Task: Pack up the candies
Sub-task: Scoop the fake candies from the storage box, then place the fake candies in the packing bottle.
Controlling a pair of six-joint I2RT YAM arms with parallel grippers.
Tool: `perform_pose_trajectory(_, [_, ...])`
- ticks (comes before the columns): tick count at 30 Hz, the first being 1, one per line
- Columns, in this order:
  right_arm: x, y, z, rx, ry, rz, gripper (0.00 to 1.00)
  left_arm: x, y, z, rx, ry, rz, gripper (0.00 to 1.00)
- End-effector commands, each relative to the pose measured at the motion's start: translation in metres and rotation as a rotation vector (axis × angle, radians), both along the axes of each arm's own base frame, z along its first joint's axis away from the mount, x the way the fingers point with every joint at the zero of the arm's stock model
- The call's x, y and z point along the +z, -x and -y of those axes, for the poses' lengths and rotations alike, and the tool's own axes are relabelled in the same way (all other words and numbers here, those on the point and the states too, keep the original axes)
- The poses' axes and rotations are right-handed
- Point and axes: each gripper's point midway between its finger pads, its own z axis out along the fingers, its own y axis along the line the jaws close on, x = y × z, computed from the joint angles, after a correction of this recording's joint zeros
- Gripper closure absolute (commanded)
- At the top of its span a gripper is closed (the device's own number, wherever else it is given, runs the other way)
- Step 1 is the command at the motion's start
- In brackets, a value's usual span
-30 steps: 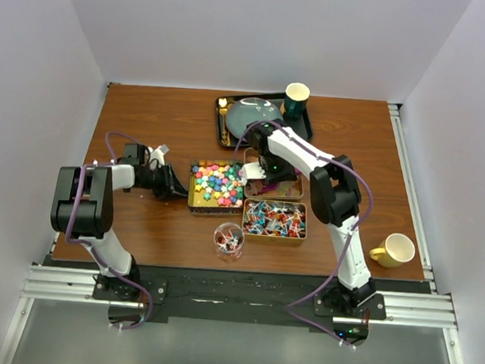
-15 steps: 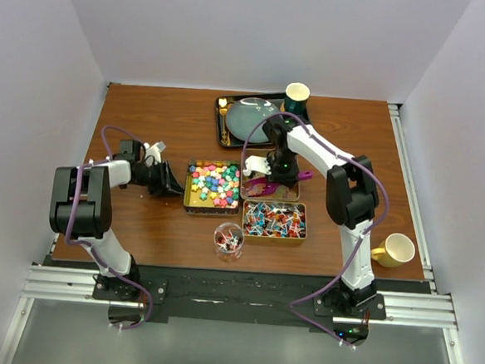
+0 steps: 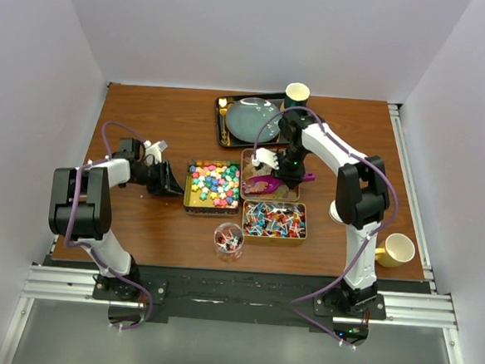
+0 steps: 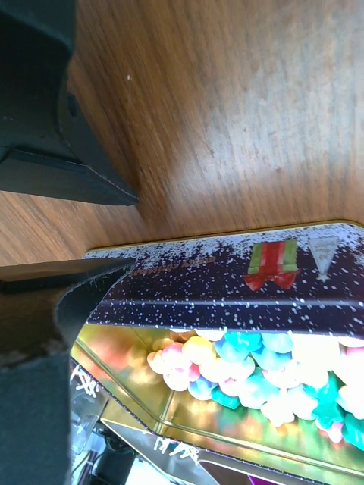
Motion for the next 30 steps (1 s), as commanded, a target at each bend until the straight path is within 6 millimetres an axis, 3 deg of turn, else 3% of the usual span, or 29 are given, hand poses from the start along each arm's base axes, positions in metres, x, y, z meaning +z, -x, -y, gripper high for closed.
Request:
perform_pose_trajectory(1, [0.019,-0.005,0.006,-0.053,-0.075,0.027,1.0,0.018,-0.015,-0.006,-0.027,-0.024,0.091,0.61])
perform_pose_trajectory(10, [0.033,-0.006,0.005,-0.164,-0.164,0.037,1.0,0.019,-0.018,-0.006,-0.031,-0.026,0.094,0.61])
perform_pose_trajectory(15, [0.047,-0.001,-0.008,-0.253,-0.305,0.046,1.0,0.023,-0.023,-0.007,-0.029,-0.021,0.11,0.58])
perform_pose_trajectory(22, [0.094,0.012,-0.007,-0.138,-0.286,0.198,1.0,0.03,-0.031,-0.01,-0.014,-0.038,0.135,0.44])
perform_pose_trajectory(25, [0.11,0.028,-0.013,-0.067,-0.258,0.218,1.0,0.039,-0.037,-0.01,-0.011,-0.042,0.171,0.42])
perform_pose_trajectory(30, [0.128,0.074,-0.025,0.086,-0.176,0.197,1.0,0.067,-0.052,-0.015,-0.016,-0.076,0.272,0.42])
